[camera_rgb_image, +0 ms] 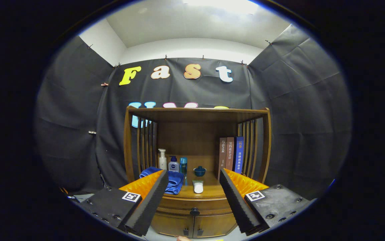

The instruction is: Pull open the drawer, take out the items inside it, and place them on the countertop above the cabinet.

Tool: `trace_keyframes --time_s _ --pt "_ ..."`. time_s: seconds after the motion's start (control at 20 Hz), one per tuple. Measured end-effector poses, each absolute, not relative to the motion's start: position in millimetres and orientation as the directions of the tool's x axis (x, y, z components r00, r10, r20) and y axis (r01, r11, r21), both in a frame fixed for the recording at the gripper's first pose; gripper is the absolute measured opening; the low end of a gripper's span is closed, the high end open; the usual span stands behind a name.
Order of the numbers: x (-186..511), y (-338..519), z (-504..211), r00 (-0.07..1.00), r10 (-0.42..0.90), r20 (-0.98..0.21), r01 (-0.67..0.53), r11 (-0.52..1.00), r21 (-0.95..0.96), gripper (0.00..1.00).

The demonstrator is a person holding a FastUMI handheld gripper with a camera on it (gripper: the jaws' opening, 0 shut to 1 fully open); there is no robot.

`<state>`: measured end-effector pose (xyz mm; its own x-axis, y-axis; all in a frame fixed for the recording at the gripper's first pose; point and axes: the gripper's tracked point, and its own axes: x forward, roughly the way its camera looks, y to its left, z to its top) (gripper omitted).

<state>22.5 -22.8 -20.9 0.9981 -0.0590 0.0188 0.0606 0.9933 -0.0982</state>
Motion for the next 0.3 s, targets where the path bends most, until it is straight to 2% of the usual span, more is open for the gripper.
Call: trace_keyframes --time_s 0.3 --pt "22.1 -22.8 -21.4 0.998 -0.059 0.019 0.060 0.993 -0.102 0.98"
